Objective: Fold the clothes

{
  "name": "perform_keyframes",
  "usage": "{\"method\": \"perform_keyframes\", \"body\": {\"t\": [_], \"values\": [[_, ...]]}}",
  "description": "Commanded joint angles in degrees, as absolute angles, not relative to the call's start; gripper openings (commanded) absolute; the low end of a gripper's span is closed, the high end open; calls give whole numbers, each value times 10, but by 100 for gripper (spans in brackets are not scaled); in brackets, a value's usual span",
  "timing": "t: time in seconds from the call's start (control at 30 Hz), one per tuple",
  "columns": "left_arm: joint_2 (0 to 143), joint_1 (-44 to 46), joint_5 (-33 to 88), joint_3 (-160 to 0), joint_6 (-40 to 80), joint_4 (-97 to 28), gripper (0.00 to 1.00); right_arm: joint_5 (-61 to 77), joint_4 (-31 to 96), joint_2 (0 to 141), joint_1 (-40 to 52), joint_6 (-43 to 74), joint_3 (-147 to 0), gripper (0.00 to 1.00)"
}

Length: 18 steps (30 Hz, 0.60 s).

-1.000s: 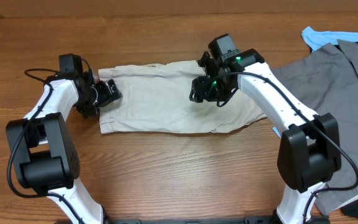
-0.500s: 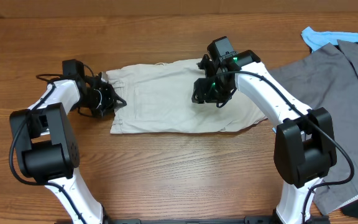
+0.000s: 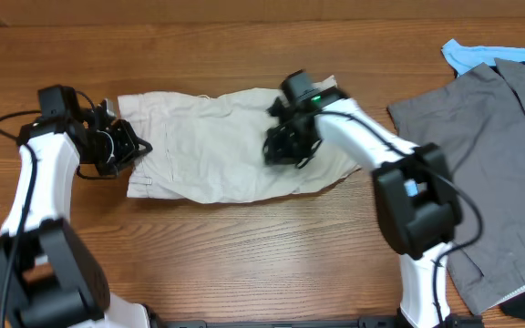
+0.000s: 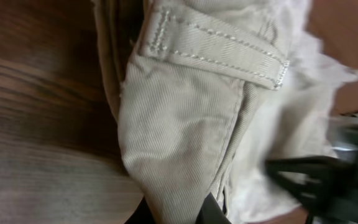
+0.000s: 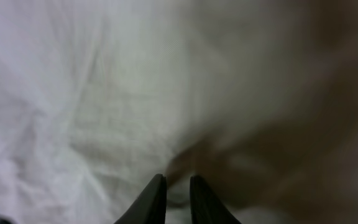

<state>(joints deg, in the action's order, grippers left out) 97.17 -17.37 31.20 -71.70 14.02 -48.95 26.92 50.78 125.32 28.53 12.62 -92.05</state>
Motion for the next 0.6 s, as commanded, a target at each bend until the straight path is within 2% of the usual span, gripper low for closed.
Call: {"method": "perform_keyframes", "body": {"t": [0.0,0.23,0.37,0.57], "values": [[910,-171,364,-732,161,-493,4,324,479,1292,343,140,-929,17],[865,-150,459,-759,207,-488,4,344,389,1326,431,177,-930,17],[865,-128,507,-764,237,-456,4,343,373,1326,448,178,-931,17],[865,-90,441,-763,235,-458,6,295,441,1301,421,176,-939,15]]}}
